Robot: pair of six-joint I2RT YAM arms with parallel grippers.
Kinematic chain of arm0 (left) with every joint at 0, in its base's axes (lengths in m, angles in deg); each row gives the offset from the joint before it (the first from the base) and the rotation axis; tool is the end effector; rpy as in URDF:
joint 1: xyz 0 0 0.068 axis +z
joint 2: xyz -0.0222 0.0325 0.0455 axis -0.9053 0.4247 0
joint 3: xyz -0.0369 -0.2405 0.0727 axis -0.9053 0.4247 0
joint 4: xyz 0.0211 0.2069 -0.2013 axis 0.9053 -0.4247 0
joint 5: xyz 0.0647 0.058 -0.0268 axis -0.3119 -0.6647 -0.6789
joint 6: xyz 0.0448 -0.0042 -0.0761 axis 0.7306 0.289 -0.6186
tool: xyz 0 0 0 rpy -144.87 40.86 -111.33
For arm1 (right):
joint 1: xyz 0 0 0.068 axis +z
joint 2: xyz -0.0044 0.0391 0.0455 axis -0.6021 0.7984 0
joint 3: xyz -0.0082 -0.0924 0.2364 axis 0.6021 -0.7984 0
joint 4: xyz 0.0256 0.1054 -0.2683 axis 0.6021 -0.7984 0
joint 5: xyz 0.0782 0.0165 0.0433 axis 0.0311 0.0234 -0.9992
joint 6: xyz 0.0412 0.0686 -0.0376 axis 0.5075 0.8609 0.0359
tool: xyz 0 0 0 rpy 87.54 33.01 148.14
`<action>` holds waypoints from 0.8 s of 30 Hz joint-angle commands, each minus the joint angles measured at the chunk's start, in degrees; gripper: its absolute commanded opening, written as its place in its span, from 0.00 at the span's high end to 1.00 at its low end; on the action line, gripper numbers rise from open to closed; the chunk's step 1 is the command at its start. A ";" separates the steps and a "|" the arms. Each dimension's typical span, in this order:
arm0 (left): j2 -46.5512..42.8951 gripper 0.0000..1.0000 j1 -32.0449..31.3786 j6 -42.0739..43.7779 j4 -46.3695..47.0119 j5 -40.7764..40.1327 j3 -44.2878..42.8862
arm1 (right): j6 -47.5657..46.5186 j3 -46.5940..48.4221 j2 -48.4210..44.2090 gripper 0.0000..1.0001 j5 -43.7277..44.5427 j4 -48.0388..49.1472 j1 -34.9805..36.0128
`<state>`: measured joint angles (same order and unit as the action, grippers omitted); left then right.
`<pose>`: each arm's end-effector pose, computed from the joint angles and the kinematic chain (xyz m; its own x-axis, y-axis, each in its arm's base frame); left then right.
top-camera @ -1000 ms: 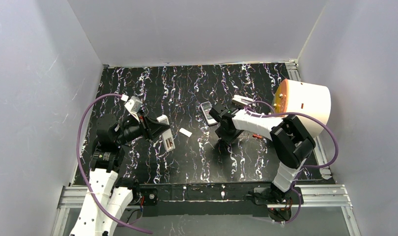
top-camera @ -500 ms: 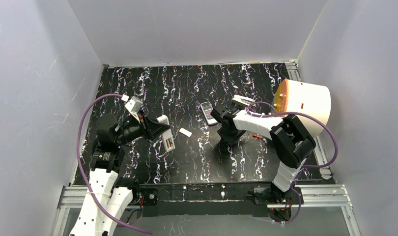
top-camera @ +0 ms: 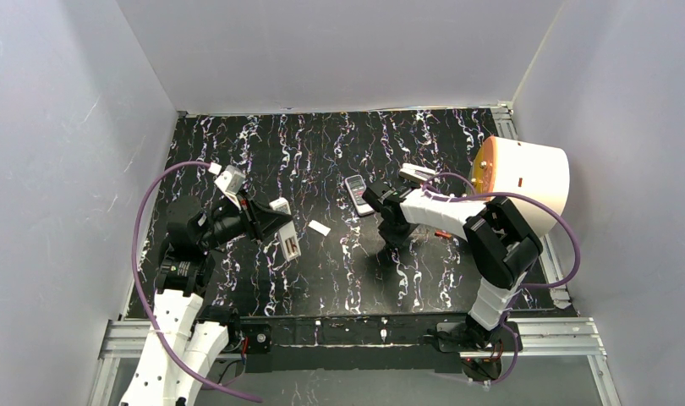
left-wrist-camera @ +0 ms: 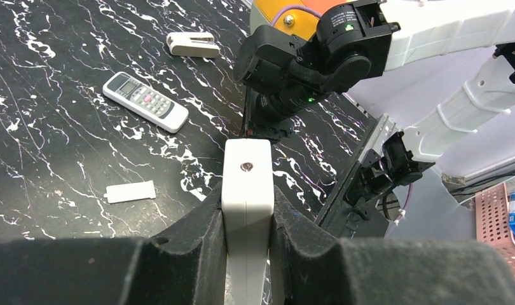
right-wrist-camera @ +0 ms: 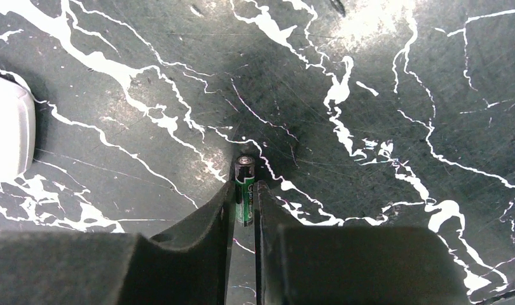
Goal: Load the batteries into the remote control
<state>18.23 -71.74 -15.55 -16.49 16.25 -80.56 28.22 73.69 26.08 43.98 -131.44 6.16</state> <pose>0.2075 -0.0846 0.3329 -0.2913 -0.1803 -0.9395 0.7733 0.5337 -0.3423 0.2710 0.2144 0.0887 -0.6458 0.6665 -0.3724 0.6784 0.7248 0.1207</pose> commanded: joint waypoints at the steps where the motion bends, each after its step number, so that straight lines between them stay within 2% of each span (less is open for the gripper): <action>1: 0.06 1.00 -0.19 0.83 0.00 -0.09 -0.27 | -3.20 -0.93 3.05 0.74 3.21 -1.63 -0.19; 3: 0.27 1.00 -0.18 0.66 0.11 -0.04 -0.20 | -3.98 -1.40 3.00 0.70 4.08 -1.47 -0.20; 7: 0.72 1.00 -0.16 0.59 0.19 0.19 -0.27 | -4.83 -2.15 3.63 0.70 5.07 -1.25 -0.24; 9: 0.77 1.00 -0.19 0.59 0.16 0.17 -0.26 | -5.13 -2.48 4.12 0.72 5.12 -1.33 -0.21; 17: 1.89 1.00 -0.23 -0.66 -0.08 -0.51 -0.43 | -10.47 -2.05 2.13 0.92 8.95 1.39 -0.19; 21: 5.13 1.00 -0.17 -5.21 0.56 -1.54 -0.46 | -18.38 -0.02 -2.32 0.95 13.17 4.06 -0.02; 24: 9.88 1.00 -0.24 -12.15 4.15 -1.78 0.26 | -25.63 2.94 -5.23 0.96 15.74 5.31 0.56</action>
<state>23.54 -71.80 -19.57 -16.47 15.15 -80.56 12.71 73.62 25.60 52.55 -127.85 6.49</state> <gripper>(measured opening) 0.206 0.177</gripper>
